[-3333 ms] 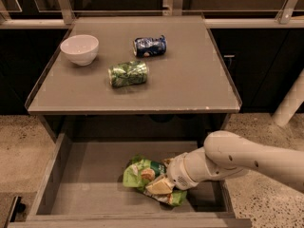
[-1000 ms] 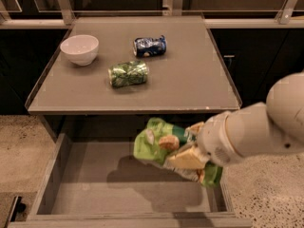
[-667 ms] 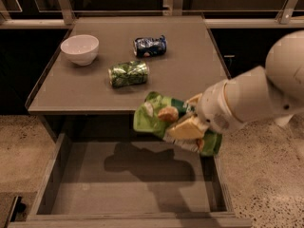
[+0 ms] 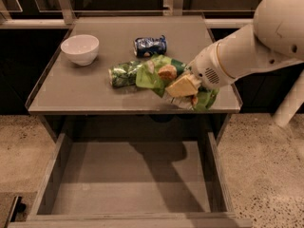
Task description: Pick green rice chip bag from top drawer and place on counter
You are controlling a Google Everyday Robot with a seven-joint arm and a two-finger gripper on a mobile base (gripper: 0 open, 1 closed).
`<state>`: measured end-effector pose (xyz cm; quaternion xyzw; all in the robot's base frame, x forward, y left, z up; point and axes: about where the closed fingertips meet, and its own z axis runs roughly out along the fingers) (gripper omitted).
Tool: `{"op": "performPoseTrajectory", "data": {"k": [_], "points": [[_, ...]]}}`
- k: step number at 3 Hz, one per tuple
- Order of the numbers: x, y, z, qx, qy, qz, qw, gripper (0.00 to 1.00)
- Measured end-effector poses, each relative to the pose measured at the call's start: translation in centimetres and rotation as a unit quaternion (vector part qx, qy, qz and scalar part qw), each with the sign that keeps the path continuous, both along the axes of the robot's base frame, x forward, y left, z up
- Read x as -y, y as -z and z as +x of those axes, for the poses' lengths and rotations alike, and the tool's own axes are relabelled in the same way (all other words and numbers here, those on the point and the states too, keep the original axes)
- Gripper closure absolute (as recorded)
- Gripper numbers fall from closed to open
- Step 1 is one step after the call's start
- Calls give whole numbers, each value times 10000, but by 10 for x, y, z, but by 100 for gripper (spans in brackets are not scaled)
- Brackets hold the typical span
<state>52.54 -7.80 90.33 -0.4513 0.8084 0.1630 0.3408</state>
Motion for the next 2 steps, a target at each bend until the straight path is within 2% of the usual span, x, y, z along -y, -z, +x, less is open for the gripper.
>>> {"op": "performPoseTrajectory", "data": {"k": [1, 2], "points": [[6, -4, 31, 137, 454, 152, 9988, 100], [25, 9, 54, 147, 1064, 113, 9942, 100]]}}
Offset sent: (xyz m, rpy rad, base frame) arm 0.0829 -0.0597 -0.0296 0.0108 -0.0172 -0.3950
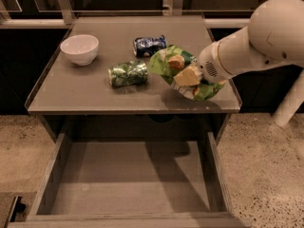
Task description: Pick green rice chip bag from top drawer and place on counter
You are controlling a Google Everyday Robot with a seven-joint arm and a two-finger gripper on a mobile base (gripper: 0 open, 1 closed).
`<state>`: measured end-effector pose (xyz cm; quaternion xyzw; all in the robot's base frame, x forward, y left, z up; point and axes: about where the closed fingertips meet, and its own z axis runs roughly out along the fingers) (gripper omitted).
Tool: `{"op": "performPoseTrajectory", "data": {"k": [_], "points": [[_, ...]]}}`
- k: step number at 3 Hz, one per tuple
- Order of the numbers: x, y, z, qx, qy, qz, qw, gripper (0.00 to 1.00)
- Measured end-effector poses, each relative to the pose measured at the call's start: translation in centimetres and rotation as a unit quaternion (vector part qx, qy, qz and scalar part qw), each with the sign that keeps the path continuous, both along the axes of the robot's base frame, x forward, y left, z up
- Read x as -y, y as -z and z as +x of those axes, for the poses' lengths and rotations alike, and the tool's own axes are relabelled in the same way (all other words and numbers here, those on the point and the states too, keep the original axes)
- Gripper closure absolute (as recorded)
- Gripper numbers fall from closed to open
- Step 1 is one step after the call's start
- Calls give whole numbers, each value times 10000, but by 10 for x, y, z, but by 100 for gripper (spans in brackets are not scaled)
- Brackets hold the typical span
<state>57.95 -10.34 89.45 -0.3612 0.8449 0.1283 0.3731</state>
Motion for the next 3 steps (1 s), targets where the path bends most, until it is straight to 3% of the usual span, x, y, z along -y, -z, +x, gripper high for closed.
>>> {"op": "performPoseTrajectory", "data": {"k": [1, 3], "points": [[0, -1, 1, -26, 81, 38, 10000, 82], [0, -1, 0, -24, 77, 37, 10000, 36]]}}
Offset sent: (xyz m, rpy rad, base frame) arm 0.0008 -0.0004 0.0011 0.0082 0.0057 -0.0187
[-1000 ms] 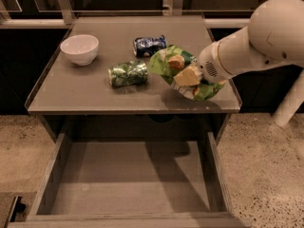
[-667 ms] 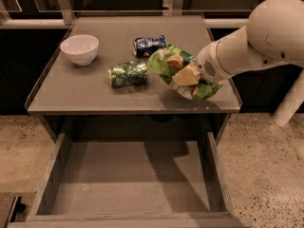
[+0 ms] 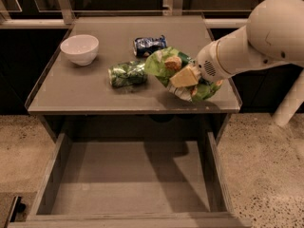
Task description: Pick green rice chip bag from top drawer and place on counter
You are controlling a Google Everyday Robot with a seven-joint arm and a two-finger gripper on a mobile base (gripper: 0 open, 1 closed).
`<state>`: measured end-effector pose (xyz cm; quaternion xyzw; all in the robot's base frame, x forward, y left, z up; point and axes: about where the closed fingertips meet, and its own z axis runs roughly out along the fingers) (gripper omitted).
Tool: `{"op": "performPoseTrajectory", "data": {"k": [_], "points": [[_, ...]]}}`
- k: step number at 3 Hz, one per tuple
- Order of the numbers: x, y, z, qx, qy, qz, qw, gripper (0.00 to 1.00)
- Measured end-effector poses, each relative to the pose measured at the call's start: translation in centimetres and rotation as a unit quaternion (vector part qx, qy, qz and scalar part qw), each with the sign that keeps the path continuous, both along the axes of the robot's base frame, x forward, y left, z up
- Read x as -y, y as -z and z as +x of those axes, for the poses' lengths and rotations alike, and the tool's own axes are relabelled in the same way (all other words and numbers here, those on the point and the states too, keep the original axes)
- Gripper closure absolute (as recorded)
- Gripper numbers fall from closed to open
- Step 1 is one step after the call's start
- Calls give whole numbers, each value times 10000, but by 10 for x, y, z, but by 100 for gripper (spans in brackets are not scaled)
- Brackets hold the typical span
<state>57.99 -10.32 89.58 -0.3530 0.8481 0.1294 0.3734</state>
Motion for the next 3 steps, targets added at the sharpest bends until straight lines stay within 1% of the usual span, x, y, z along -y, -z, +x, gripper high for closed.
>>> {"op": "performPoseTrajectory", "data": {"k": [1, 2, 3], "points": [[0, 0, 0, 0, 0, 0, 10000, 13], [0, 0, 0, 0, -1, 0, 10000, 0], [0, 0, 0, 0, -1, 0, 10000, 0]]}}
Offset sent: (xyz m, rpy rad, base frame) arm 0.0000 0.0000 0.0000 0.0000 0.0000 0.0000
